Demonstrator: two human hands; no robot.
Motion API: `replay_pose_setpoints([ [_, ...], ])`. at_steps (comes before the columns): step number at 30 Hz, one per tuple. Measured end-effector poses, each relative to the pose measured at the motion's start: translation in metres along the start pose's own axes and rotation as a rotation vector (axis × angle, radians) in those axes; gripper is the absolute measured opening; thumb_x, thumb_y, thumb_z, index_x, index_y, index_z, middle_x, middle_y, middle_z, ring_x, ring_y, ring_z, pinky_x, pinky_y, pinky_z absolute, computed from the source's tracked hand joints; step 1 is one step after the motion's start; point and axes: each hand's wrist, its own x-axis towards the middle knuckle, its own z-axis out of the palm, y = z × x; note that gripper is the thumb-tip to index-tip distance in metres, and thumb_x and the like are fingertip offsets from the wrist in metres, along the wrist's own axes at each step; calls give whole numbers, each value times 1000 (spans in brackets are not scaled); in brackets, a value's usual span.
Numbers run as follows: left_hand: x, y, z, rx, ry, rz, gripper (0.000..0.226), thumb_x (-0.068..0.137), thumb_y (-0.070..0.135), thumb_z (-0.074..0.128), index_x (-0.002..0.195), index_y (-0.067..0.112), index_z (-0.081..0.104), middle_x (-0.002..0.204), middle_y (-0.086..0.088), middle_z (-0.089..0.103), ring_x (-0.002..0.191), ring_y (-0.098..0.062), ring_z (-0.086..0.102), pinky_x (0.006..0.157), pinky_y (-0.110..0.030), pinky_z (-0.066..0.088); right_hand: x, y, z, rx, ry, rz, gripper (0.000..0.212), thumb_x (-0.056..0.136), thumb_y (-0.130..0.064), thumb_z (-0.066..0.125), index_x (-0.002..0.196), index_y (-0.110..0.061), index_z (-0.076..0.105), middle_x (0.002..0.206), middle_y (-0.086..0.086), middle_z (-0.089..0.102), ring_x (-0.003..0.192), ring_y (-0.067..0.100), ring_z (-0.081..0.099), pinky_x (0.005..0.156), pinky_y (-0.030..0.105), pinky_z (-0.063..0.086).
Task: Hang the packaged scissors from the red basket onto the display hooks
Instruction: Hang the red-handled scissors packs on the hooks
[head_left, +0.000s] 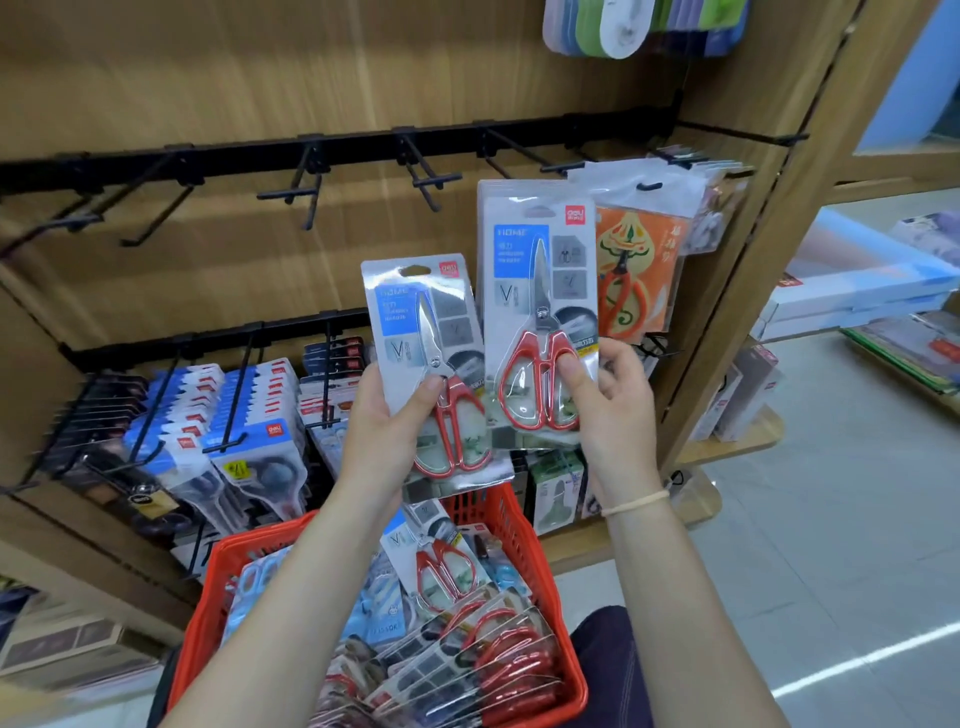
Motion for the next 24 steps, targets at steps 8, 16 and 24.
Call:
replay_pose_setpoints([
  [8,3,0,8,27,37,20,28,98,22,68,117,41,59,112,21,73,111,-11,69,104,-49,53,31,4,1,-74,55,-4,22,97,-28,67,113,-16,59,80,-7,67,65,-4,57,62,9,42],
  [16,5,-8,4,-20,76,-21,25,99,21,66,115,40,60,114,14,74,110,-14,71,101,-50,55,48,25,13,-197,157,38,11,96,-32,68,99,-30,57,102,-2,66,97,16,61,84,29,48],
  [24,11,-8,-2,-16,73,-37,25,99,25,67,116,42,59,117,15,73,109,-11,71,100,-49,56,72,38,26,-232,150,155,31,95,-39,68,110,-13,59,103,-1,59,93,14,53,78,26,41],
])
